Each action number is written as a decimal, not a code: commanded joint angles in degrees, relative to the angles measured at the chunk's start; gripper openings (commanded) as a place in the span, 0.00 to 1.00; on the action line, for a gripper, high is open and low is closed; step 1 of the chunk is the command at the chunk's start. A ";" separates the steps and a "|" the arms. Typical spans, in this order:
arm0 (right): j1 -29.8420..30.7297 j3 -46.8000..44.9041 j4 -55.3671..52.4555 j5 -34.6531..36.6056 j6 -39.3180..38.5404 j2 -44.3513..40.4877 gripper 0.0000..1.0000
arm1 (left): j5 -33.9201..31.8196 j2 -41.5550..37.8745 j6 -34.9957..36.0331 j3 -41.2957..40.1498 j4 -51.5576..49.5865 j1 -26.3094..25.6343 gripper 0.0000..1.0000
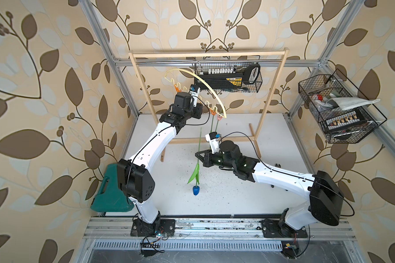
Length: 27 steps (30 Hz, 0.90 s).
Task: Dry the flowers on a clothes hanger
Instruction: Open the clamp at the hanger.
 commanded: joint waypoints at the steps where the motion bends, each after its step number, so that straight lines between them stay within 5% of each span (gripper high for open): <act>1: -0.17 2.15 -0.50 -1.39 -0.96 0.93 0.00 | -0.89 -0.52 -0.04 2.08 2.97 0.03 0.39; 12: -0.18 2.94 -0.77 -2.45 -1.14 1.98 0.00 | -1.22 -1.04 0.27 1.99 2.98 0.04 0.56; 27: -0.18 3.21 -1.13 -3.54 -1.23 2.51 0.00 | -1.22 -0.96 0.06 1.62 4.54 0.07 0.35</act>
